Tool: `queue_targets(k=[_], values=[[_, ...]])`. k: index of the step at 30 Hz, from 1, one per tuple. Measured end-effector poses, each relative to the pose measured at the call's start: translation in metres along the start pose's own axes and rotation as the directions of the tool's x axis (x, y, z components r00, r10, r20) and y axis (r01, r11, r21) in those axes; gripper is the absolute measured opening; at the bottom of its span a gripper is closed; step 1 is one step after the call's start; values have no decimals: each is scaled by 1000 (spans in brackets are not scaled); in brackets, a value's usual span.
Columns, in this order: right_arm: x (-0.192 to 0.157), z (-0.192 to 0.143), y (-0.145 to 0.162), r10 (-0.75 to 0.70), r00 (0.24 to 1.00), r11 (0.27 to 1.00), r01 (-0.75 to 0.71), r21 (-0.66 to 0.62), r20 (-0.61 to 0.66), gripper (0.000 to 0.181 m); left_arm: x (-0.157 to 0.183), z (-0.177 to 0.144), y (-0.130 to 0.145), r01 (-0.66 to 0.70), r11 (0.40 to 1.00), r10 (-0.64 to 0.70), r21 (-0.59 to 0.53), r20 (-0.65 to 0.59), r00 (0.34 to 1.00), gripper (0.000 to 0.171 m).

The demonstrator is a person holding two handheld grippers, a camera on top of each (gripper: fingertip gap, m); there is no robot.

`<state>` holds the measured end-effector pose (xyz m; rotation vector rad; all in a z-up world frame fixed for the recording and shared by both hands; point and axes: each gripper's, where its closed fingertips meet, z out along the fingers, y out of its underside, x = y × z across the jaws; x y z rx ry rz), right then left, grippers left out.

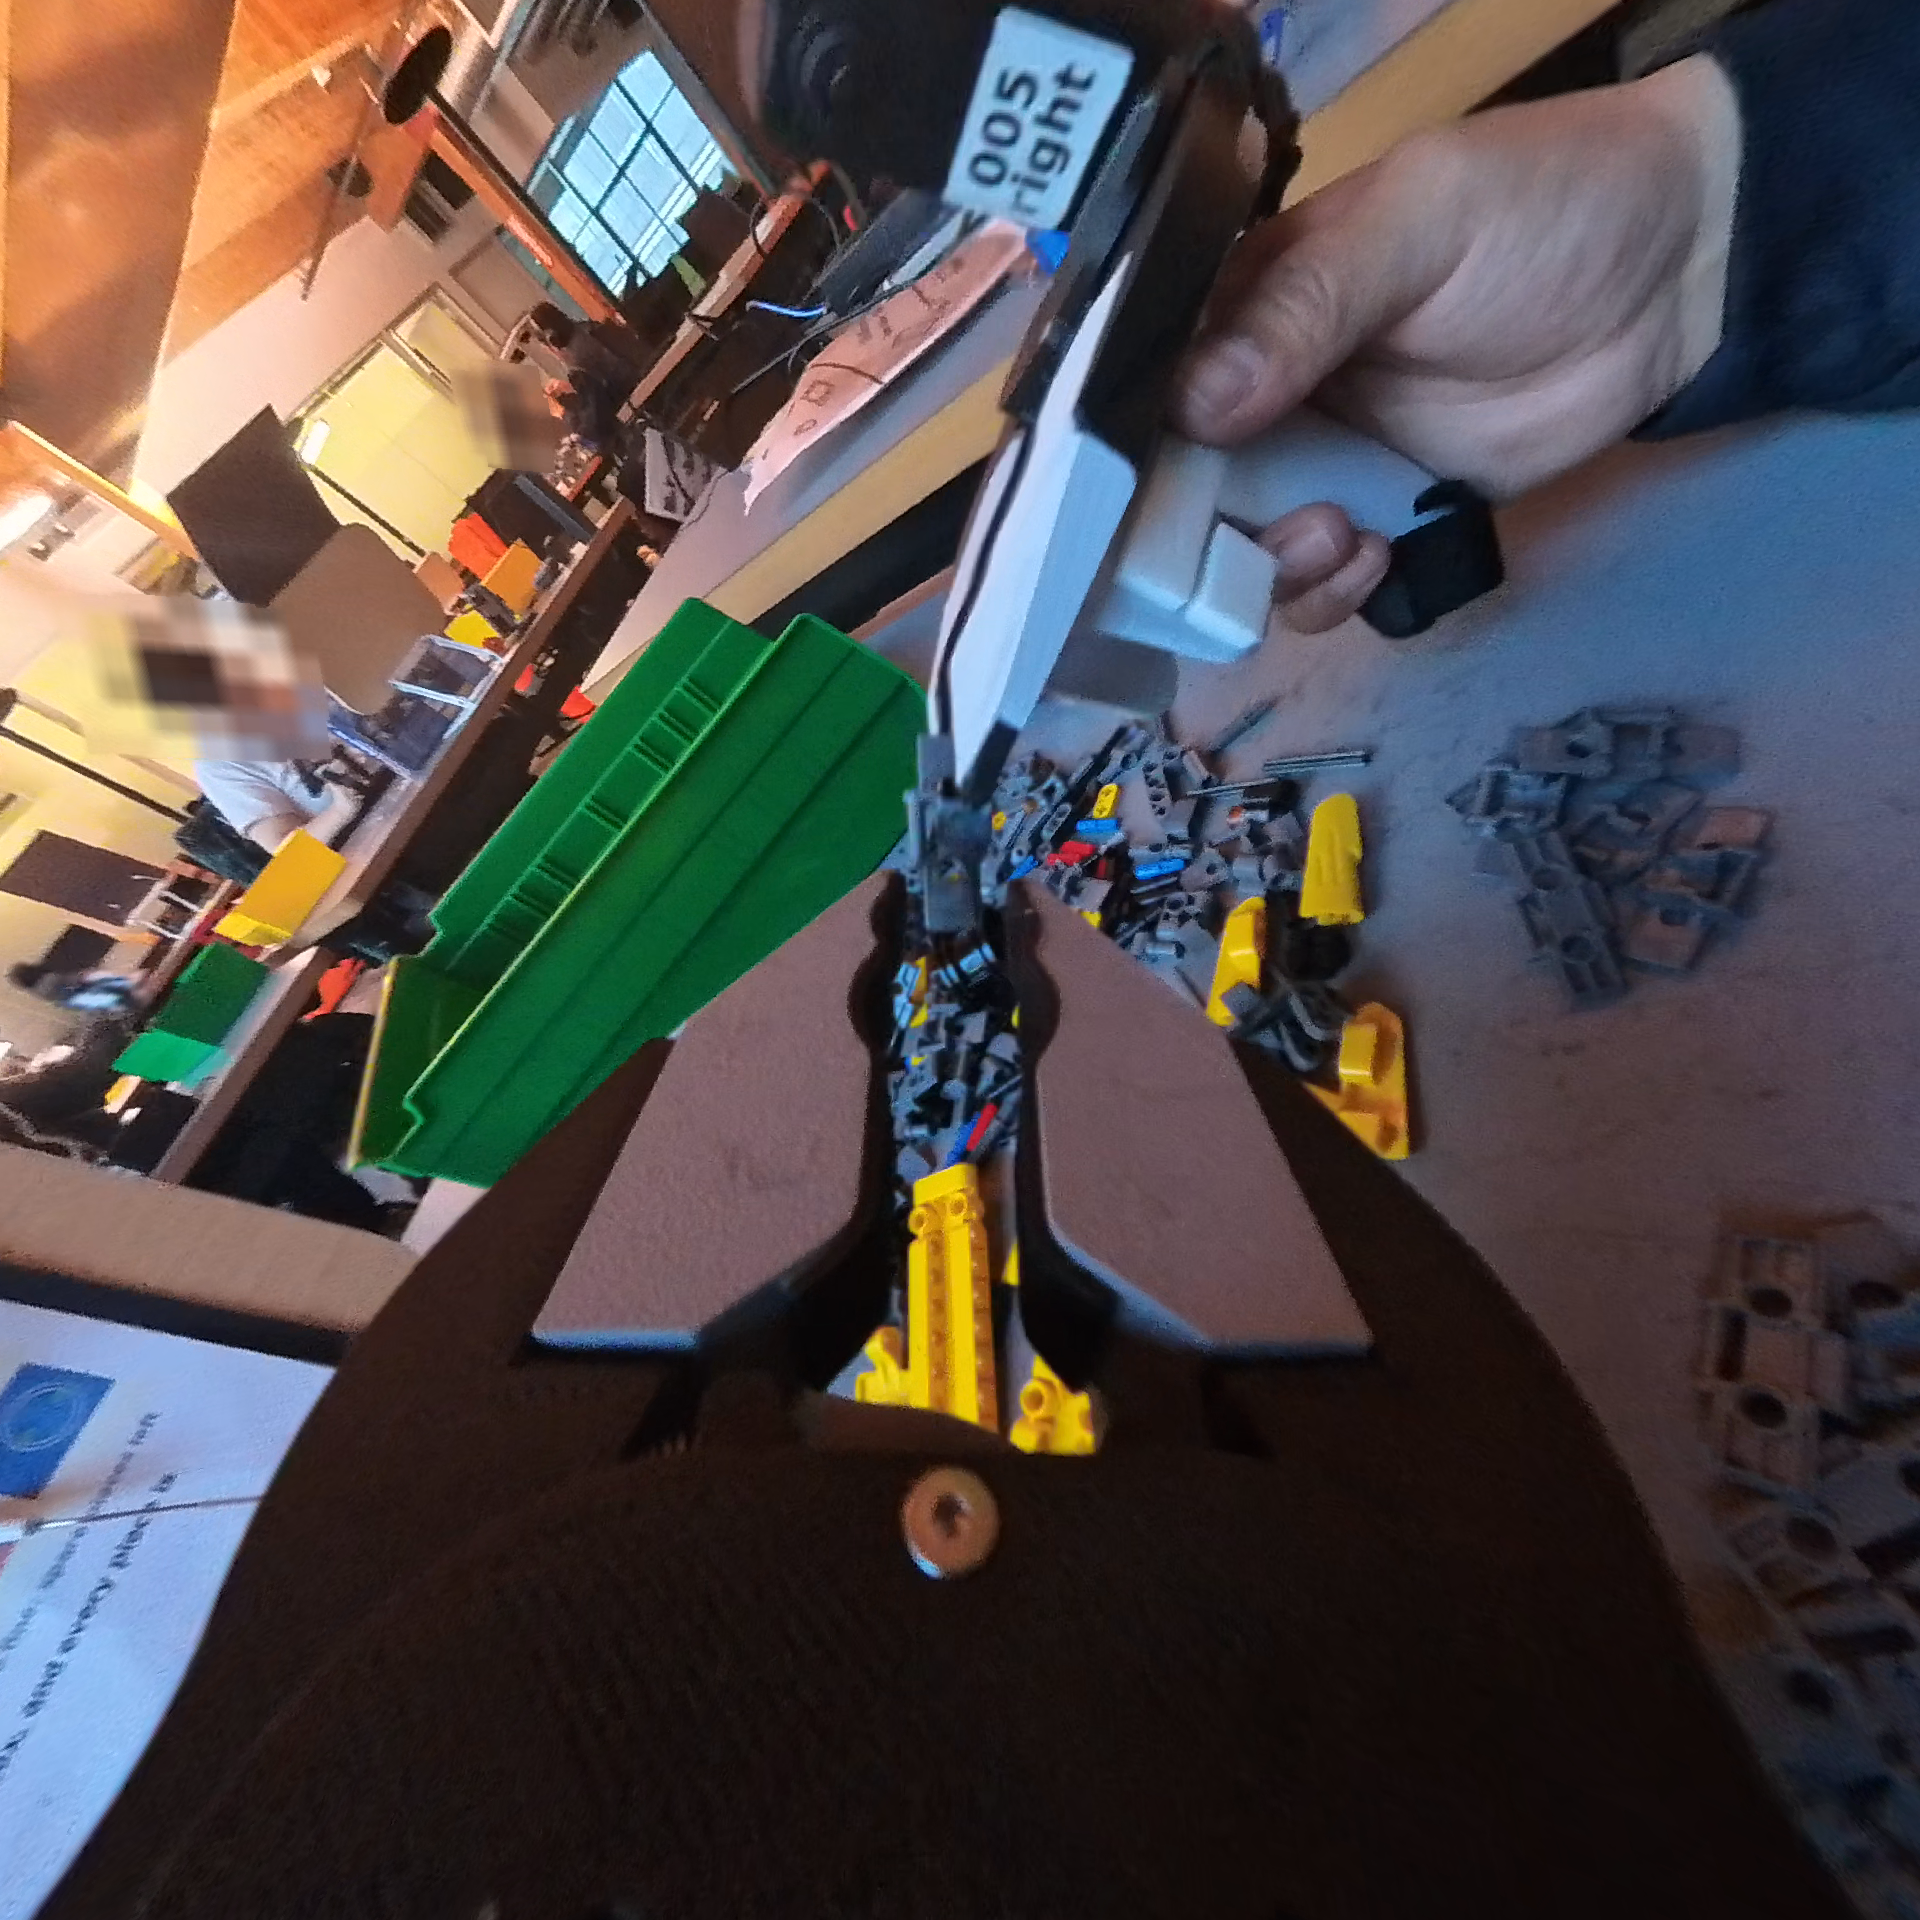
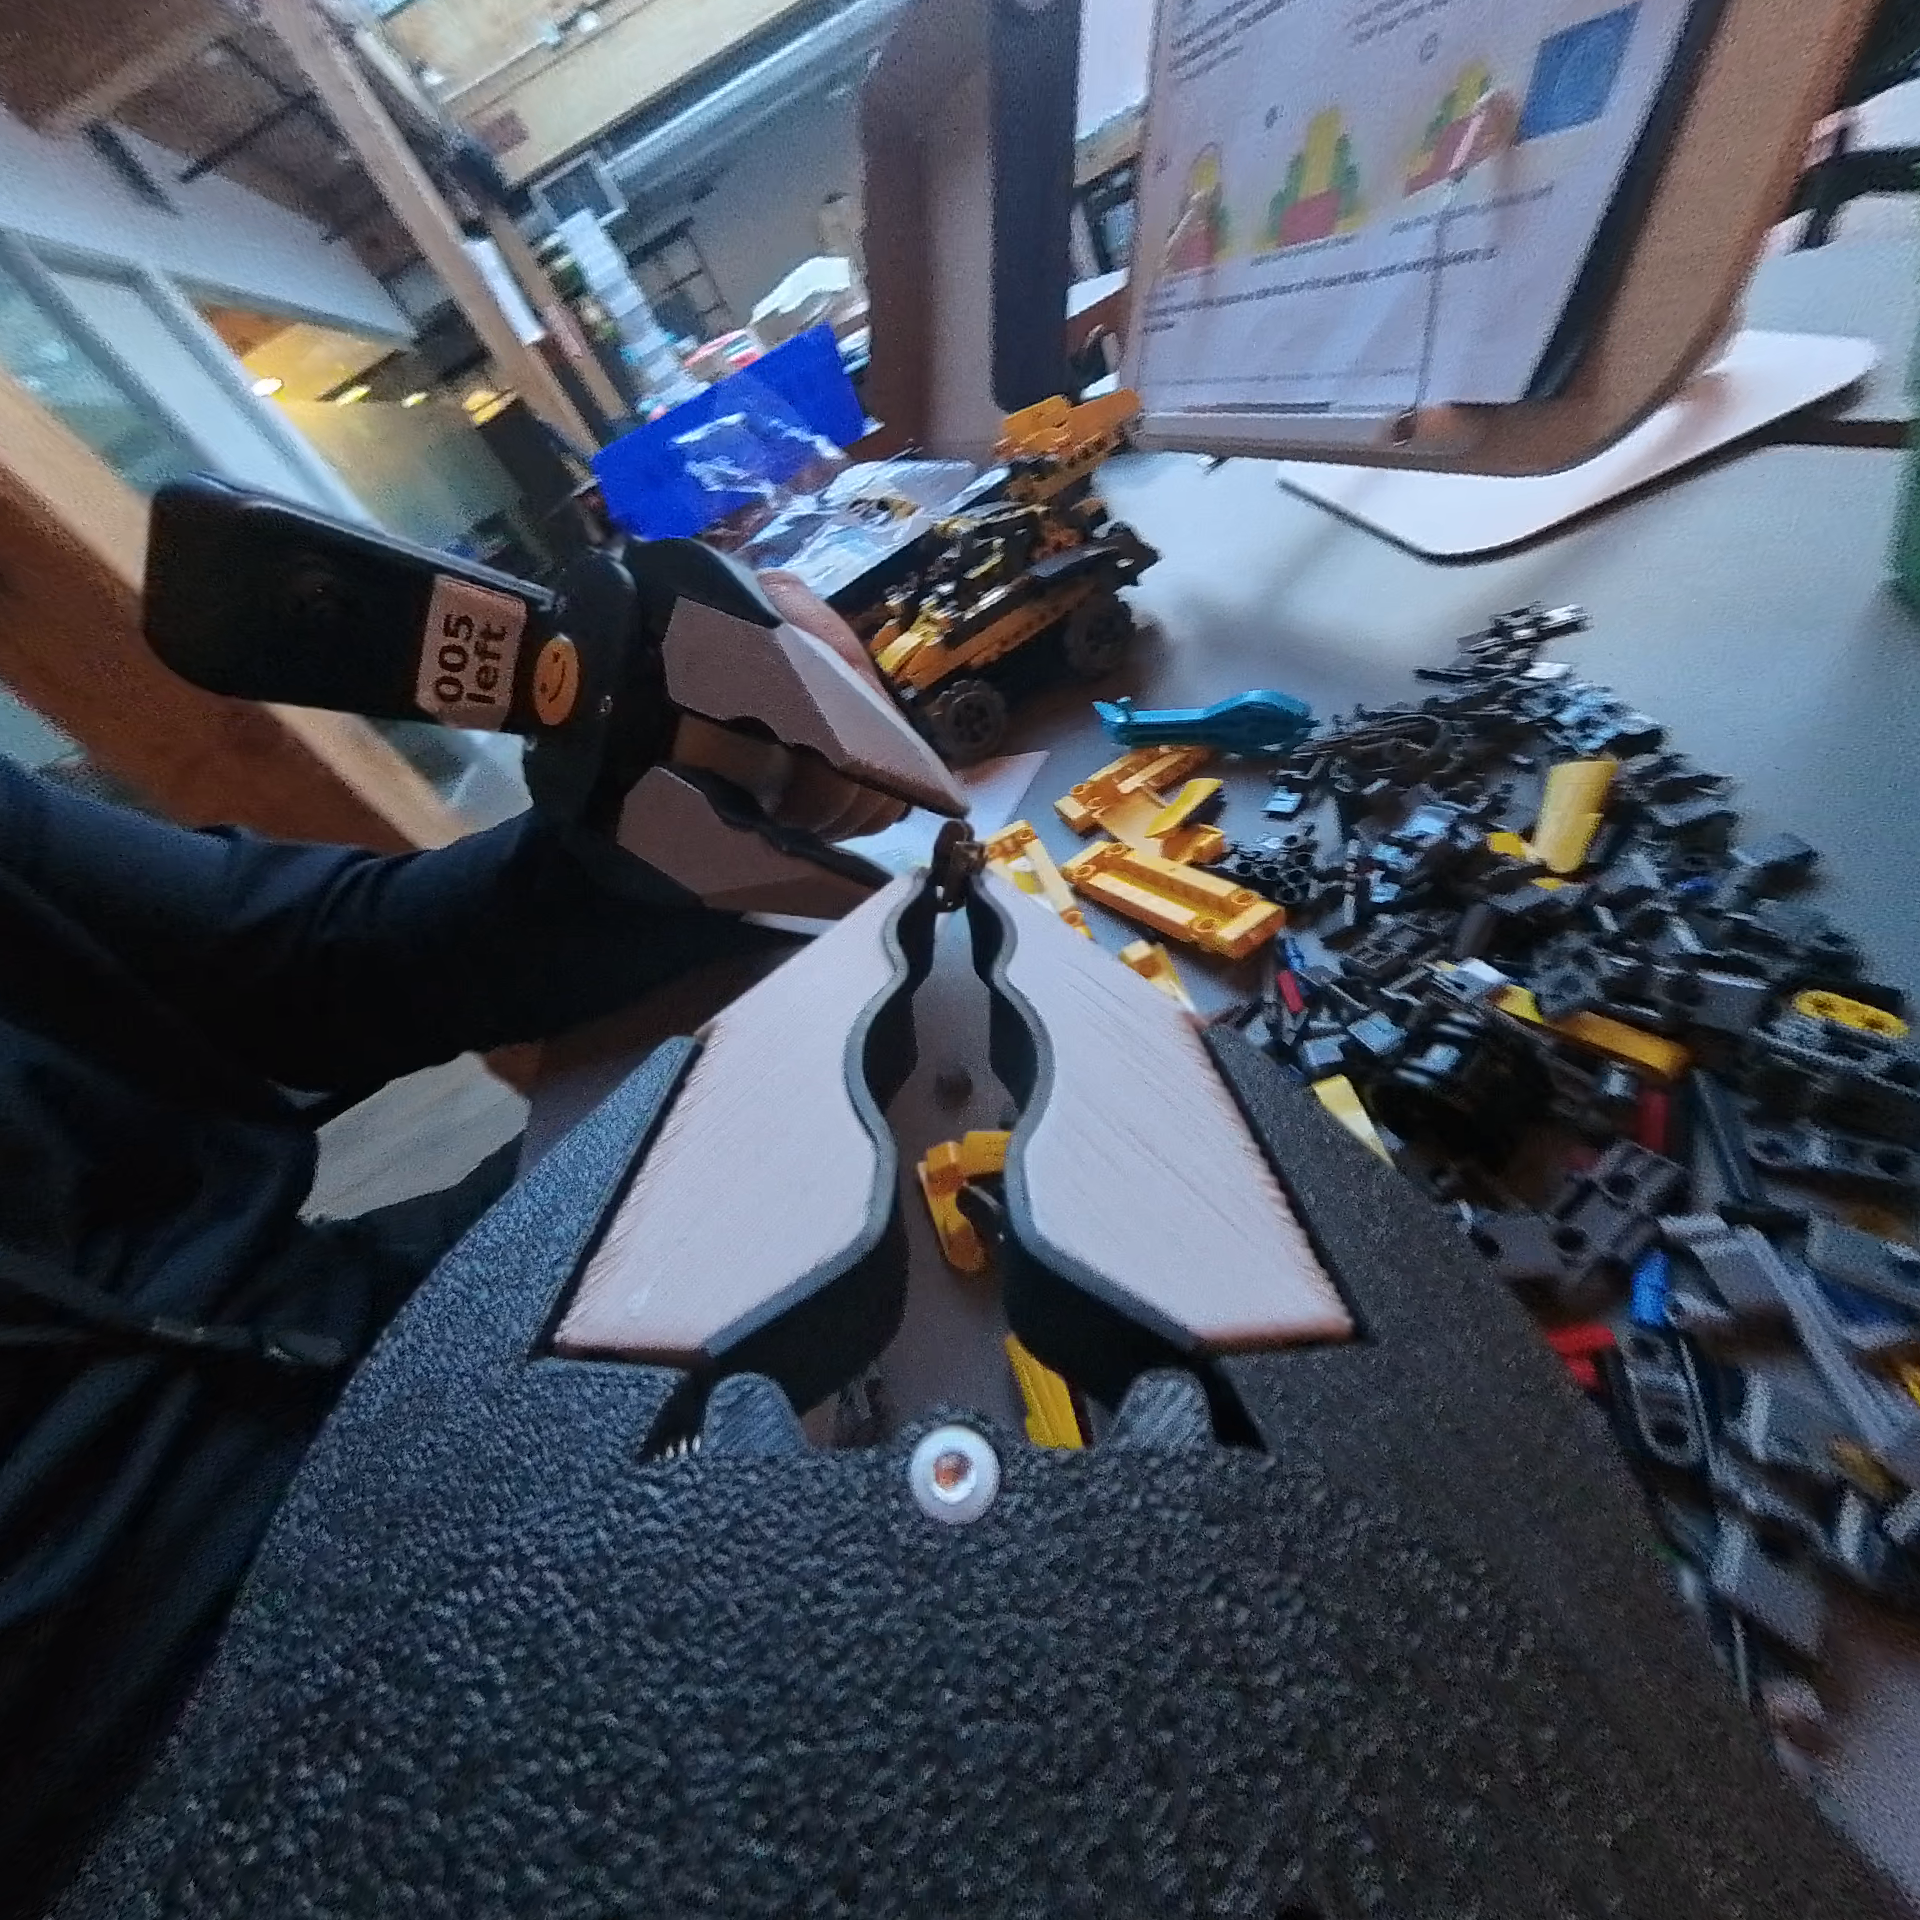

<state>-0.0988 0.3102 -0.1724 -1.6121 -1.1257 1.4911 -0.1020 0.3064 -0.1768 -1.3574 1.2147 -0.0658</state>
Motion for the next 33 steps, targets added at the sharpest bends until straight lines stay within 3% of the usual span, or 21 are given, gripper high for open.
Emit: queue_targets(k=[2, 4, 7, 11, 14, 17, 22, 25, 33], values=[[-8, -12, 0, 9, 1000, 1000, -9, 26, -17, 6, -2, -2, -2, 45, 999, -44, 26, -14, 999, 20], [-25, -22, 19, 25, 1000, 996, -24, -84, 13, 5, -7, -4, -1, 83, 996, -83, 32, -4, 997, 18], [-38, -42, 59, 28, 999, 956, -39, -291, -40, 4, -16, -1, 9, 100, 995, -99, -21, 43, 994, 18], [-40, -59, 104, -10, 986, 895, -64, -442, -164, 4, -28, 4, 26, 114, 985, -99, -126, 122, 988, 15], [-30, -63, 120, -92, 967, 870, -38, -491, -238, 4, -53, -2, 39, 254, 956, -218, -146, 226, 949, 14], [-26, -63, 121, -101, 961, 869, -42, -494, -259, 6, -75, -13, 51, 474, 876, -437, -87, 270, 858, 13], [-21, -64, 97, -144, 950, 893, 5, -449, -276, 12, -88, -23, 93, 677, 721, -603, -150, 347, 719, 25], [-11, -59, 66, -171, 943, 919, 48, -392, -285, 13, -75, -20, 110, 749, 624, -684, -221, 309, 661, 32], [41, -8, -10, -203, 936, 973, 160, -166, -289, 13, -67, -23, 140, 767, 555, -682, -323, 351, 641, 30]])
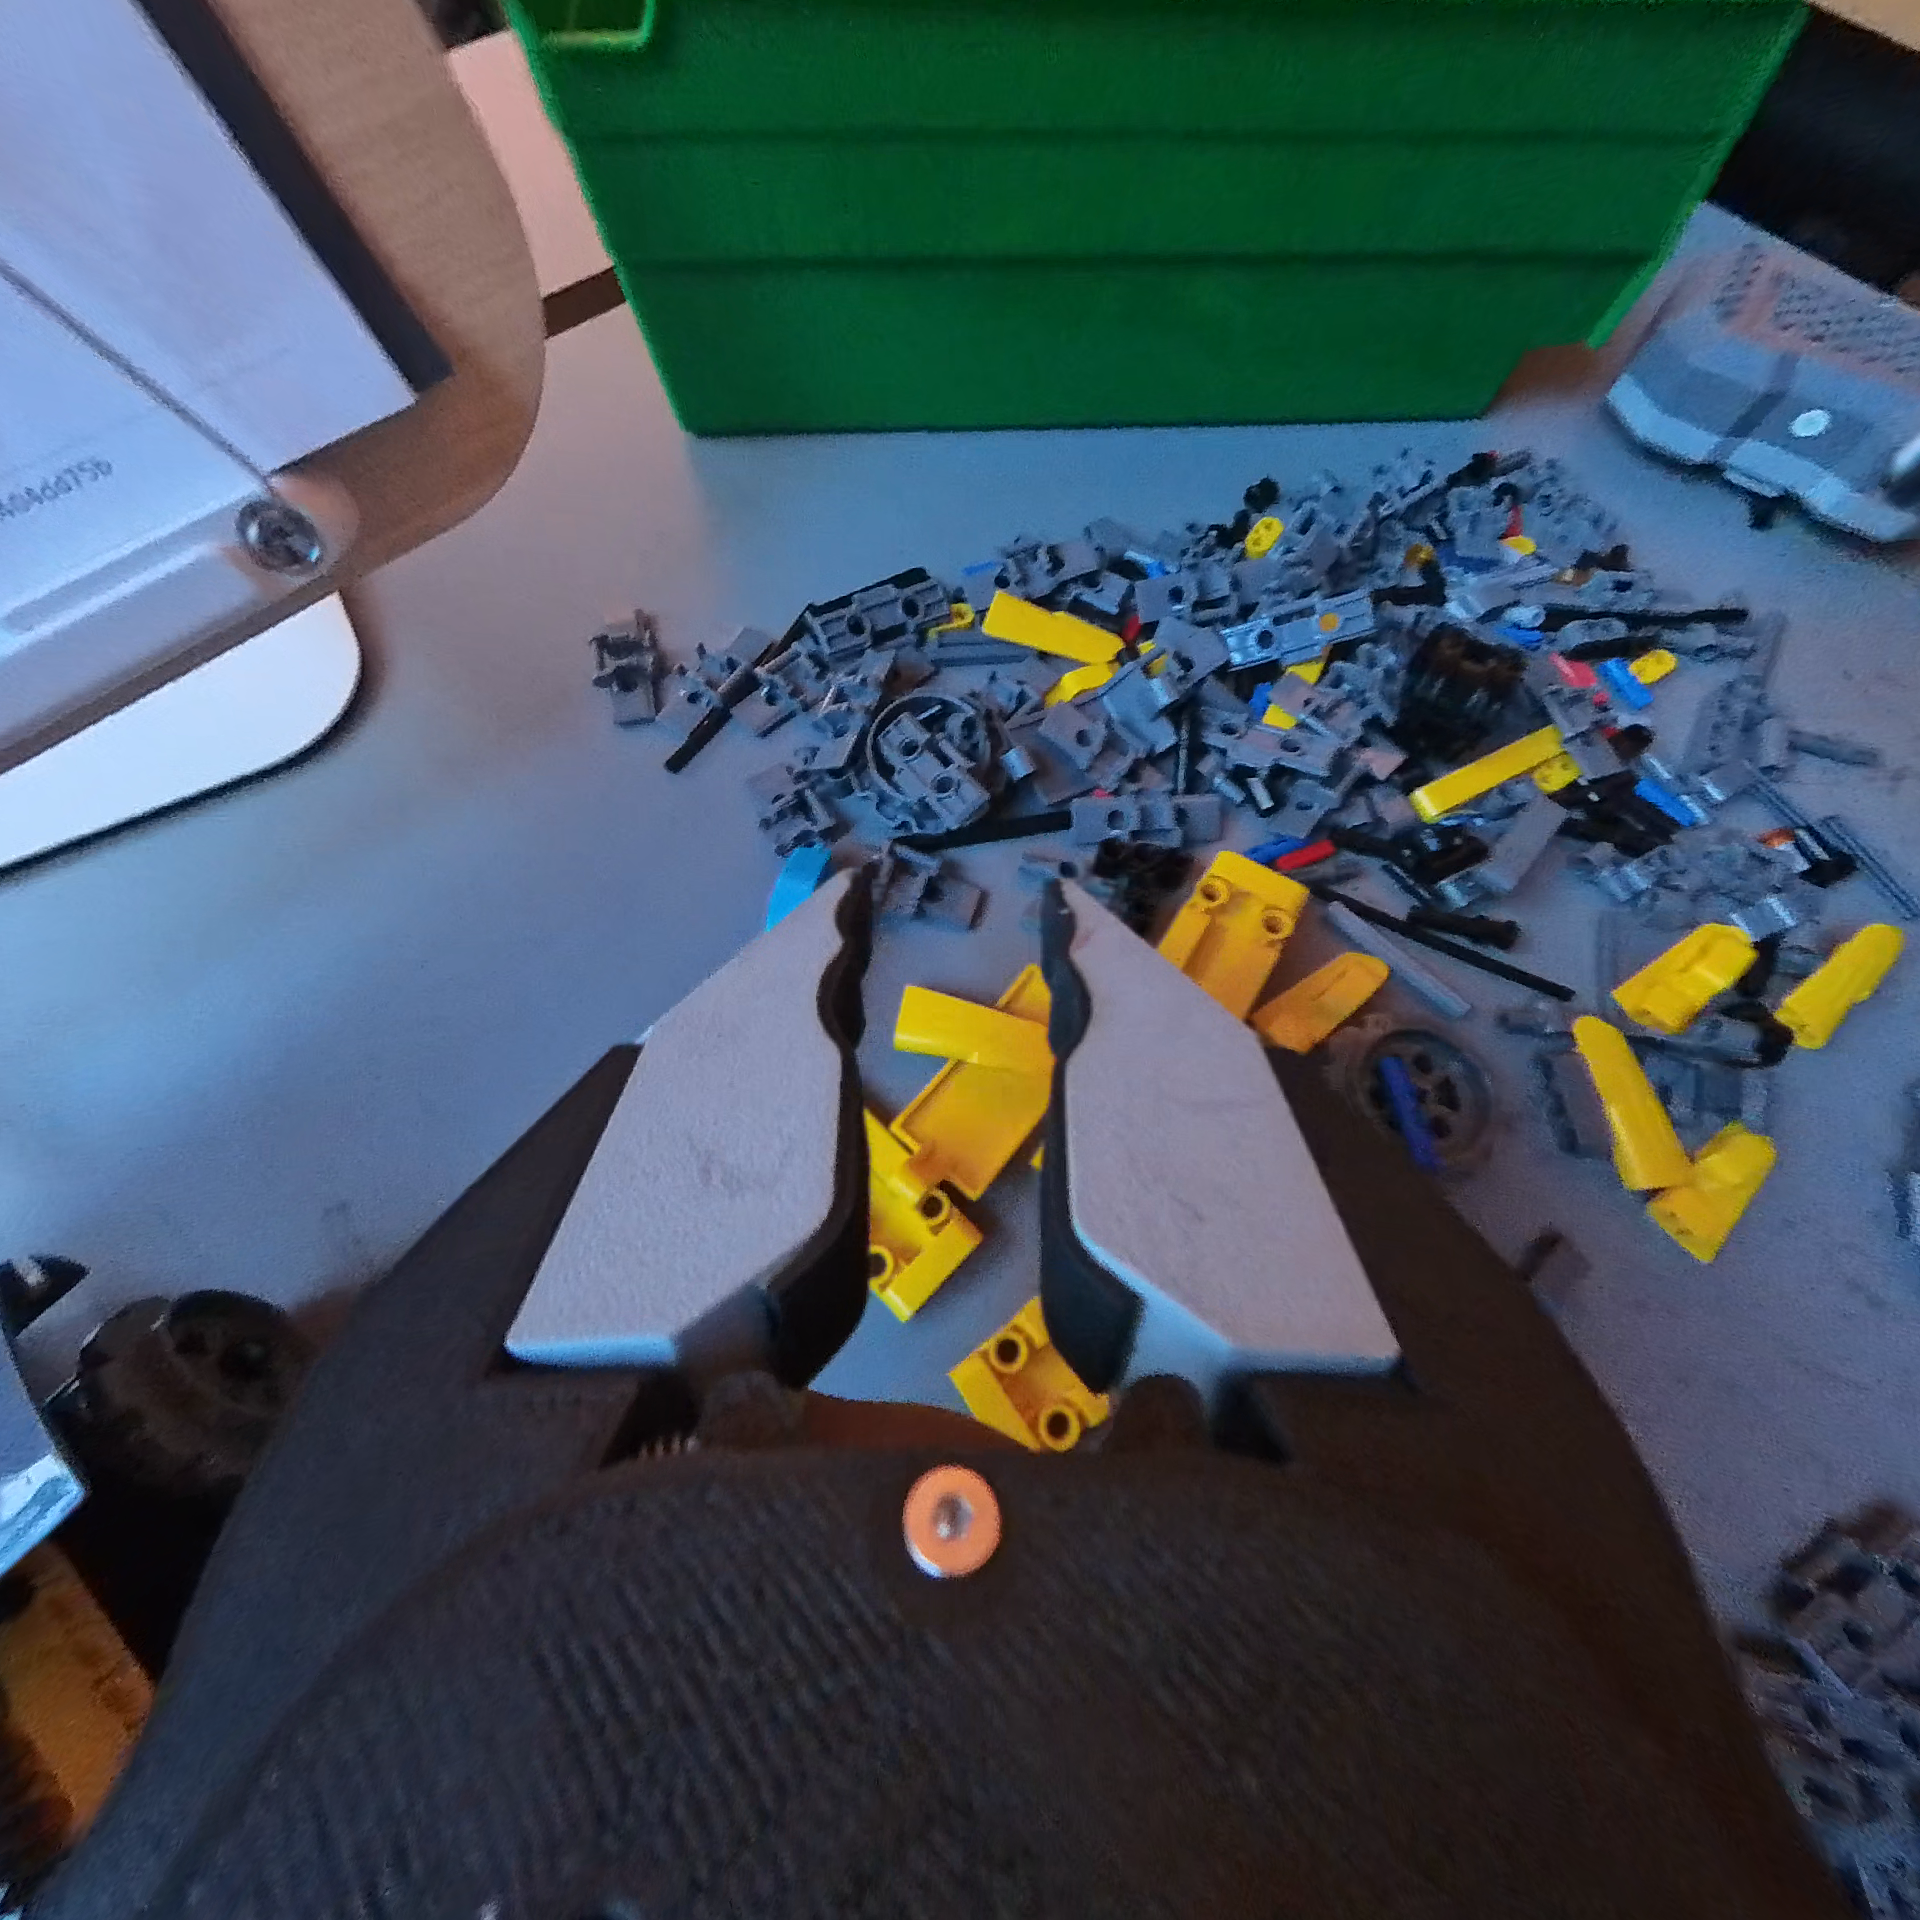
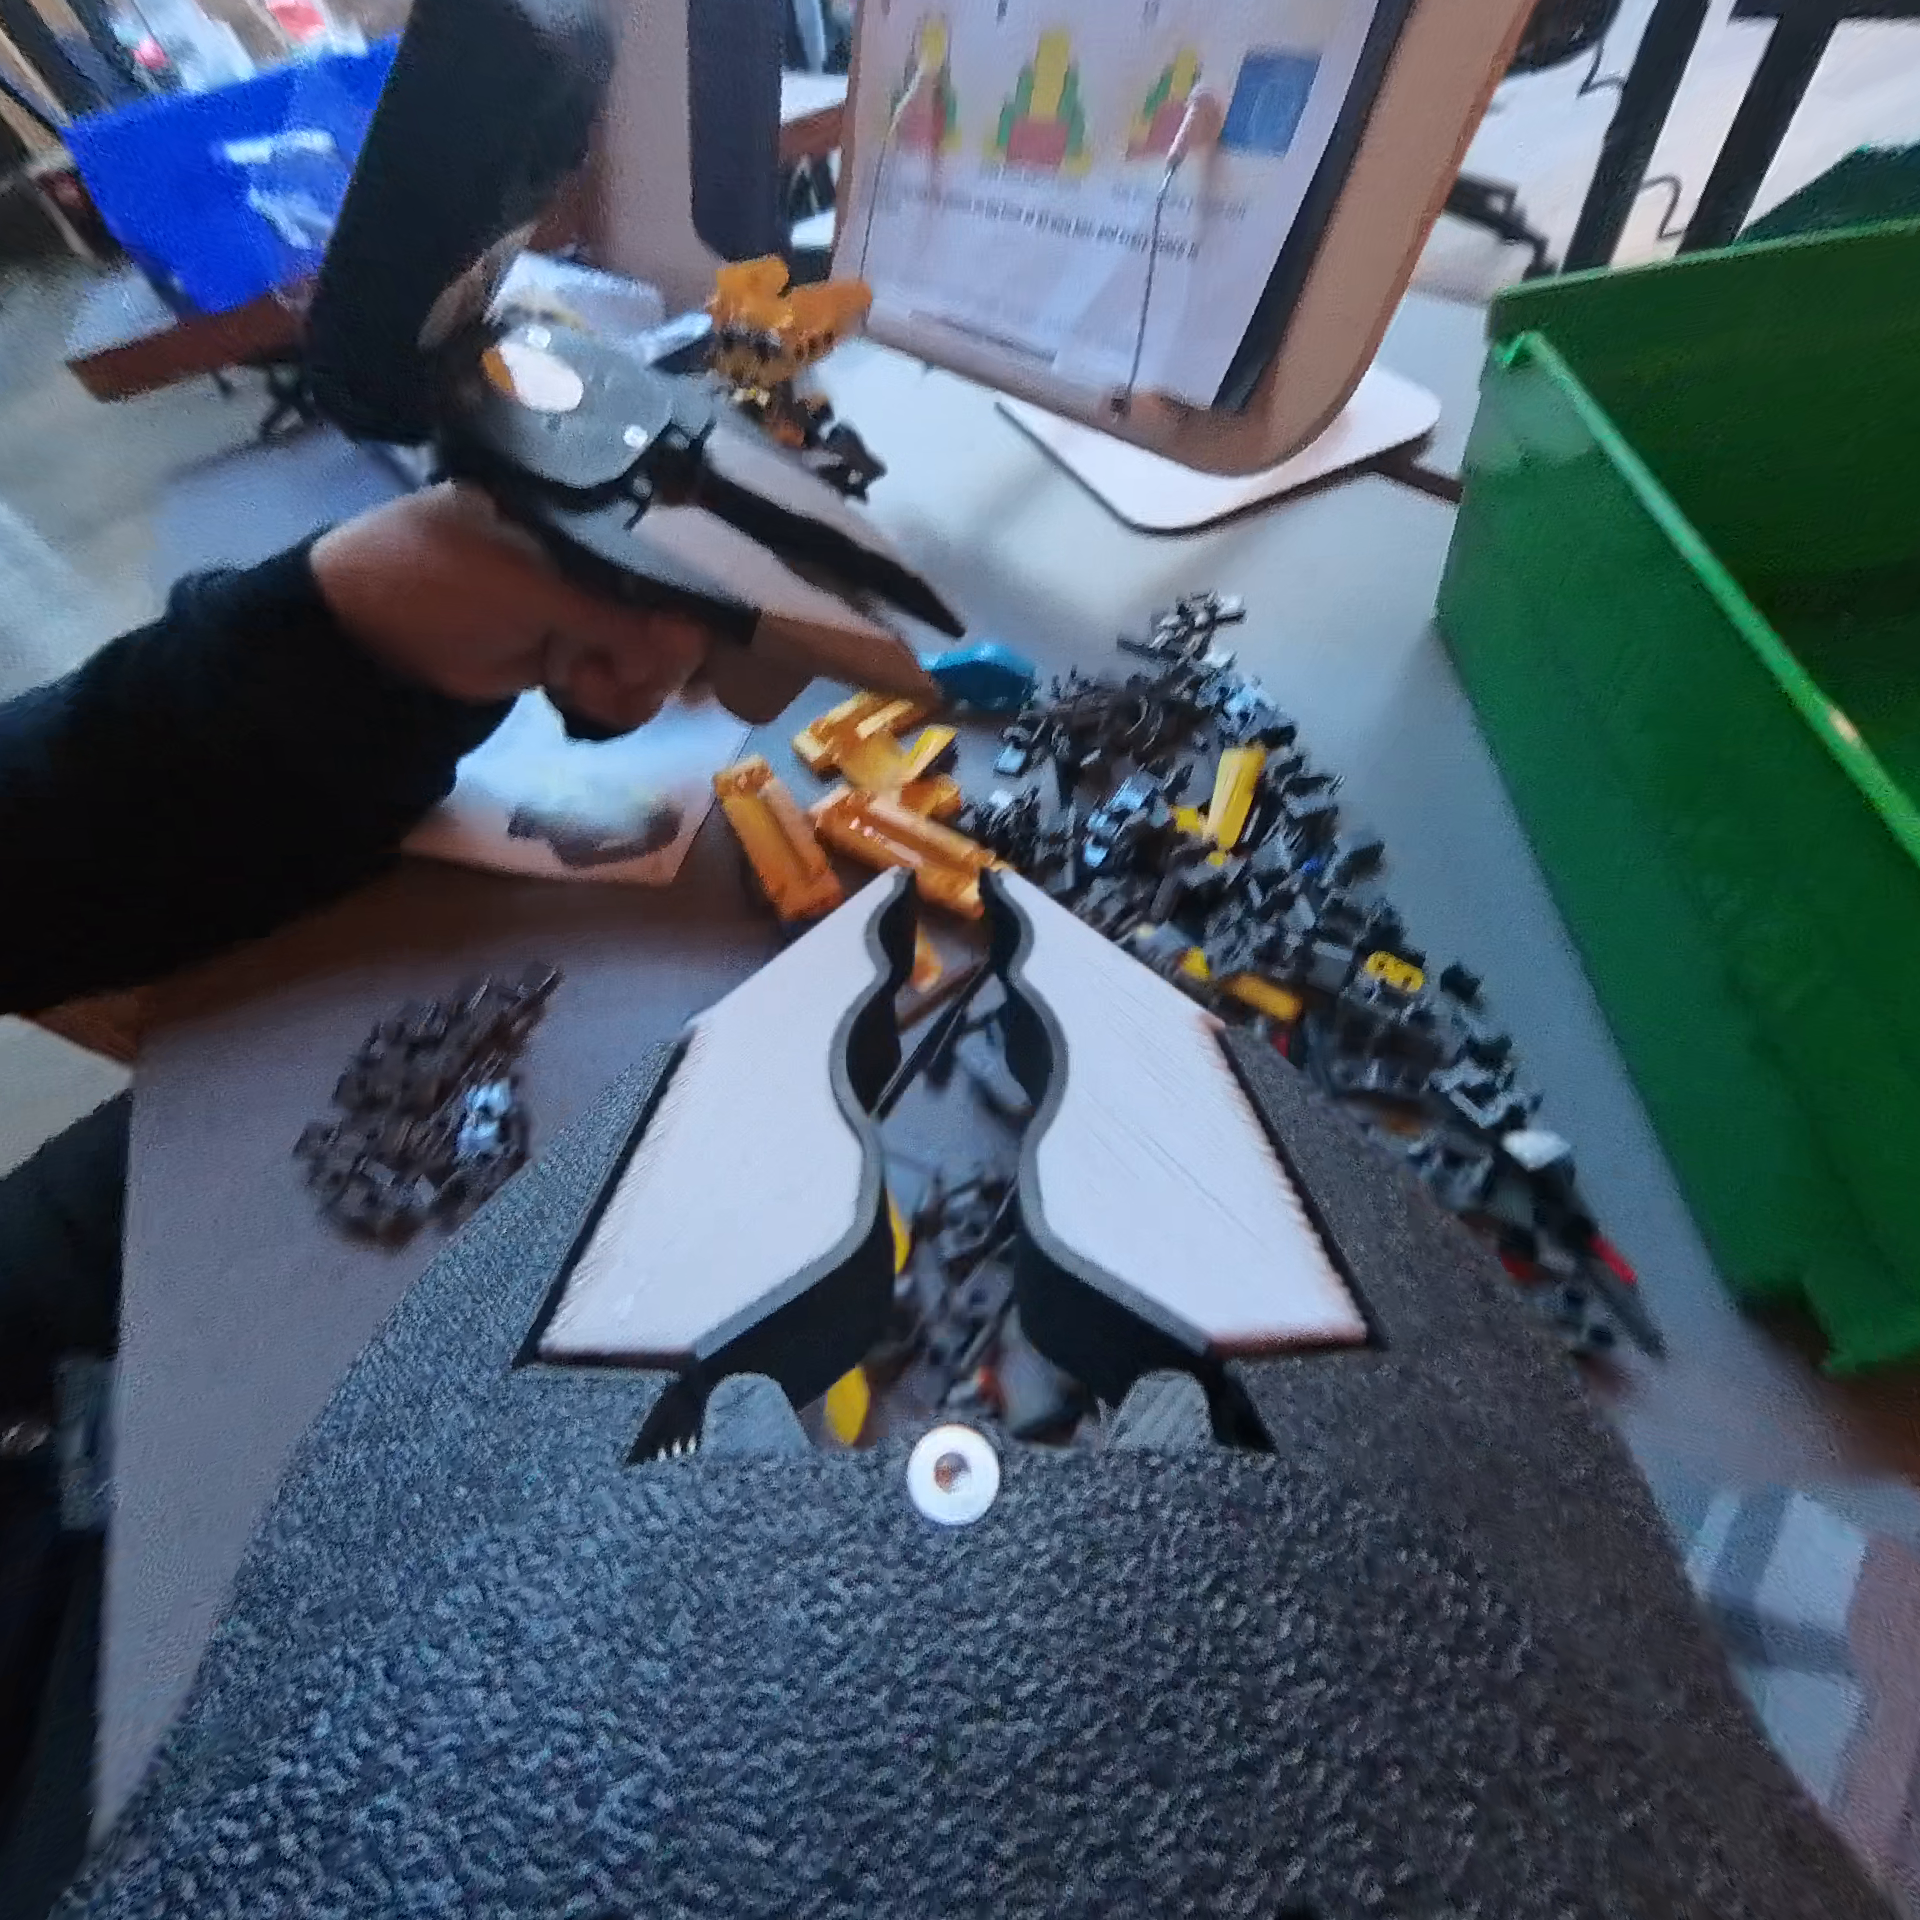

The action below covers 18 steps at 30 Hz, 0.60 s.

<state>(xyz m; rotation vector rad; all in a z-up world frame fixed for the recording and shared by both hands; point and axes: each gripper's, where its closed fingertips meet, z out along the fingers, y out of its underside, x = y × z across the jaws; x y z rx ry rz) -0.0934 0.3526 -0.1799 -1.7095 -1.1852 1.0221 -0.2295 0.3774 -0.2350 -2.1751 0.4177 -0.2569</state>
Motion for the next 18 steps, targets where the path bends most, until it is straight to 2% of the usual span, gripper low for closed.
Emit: queue_targets(k=[3, 6, 9, 11, 15, 18], values=[[17, 15, -12, 13, 1000, 997, -11, 72, -17, 13, -9, 7, 8, 40, 999, -39, -32, 24, 999, 26], [24, 14, -15, 22, 999, 992, -17, 129, -41, 10, -20, 18, 20, 82, 993, -74, -81, 98, 992, 27], [25, 7, -13, 4, 997, 986, 10, 166, -83, 5, -11, 26, 23, 67, 993, -59, -98, 75, 995, 30], [26, 5, -12, 21, 996, 986, -6, 167, -91, 5, -6, 27, 20, 23, 995, -16, -94, 78, 997, 34], [16, 2, -19, 89, 996, 972, -87, 216, 2, 5, -13, 27, 13, -109, 991, 121, -78, 163, 979, 33], [16, 3, -17, 107, 994, 972, -108, 210, 14, 5, -5, 26, 5, -141, 989, 145, -45, 112, 983, 30]])
